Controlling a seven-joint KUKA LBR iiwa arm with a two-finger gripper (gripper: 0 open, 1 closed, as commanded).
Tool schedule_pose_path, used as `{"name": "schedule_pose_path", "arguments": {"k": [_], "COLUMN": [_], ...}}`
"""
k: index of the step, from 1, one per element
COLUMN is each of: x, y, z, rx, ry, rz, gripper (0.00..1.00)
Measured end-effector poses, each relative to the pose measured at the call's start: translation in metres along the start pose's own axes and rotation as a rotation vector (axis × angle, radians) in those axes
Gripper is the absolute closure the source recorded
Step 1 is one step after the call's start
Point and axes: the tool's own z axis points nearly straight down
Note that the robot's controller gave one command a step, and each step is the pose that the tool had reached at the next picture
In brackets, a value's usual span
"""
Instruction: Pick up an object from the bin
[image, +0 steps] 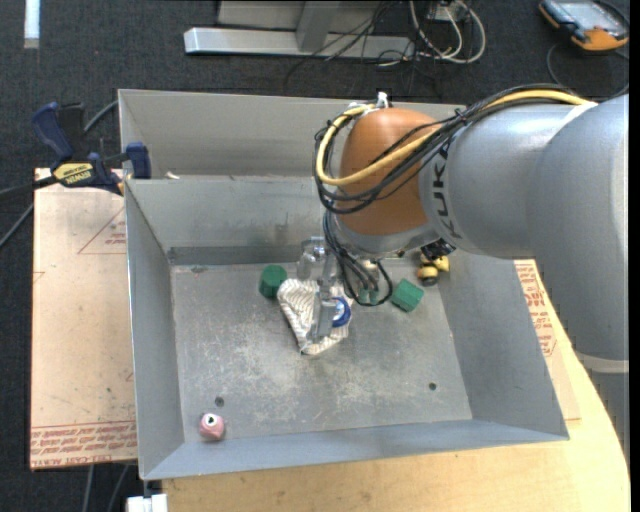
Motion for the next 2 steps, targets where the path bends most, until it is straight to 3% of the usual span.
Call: {"name": "schedule_pose_path", "arguments": {"k": [1, 2], "x": [-0.012, -0.019], "y": [-0.009, 0.005], "z": [0.048, 0.051], "rx": [-0.001, -0.003], "ry": [-0.002, -0.009], "rz": [0.057, -0.402], "gripper": [0.0, 1.0]}}
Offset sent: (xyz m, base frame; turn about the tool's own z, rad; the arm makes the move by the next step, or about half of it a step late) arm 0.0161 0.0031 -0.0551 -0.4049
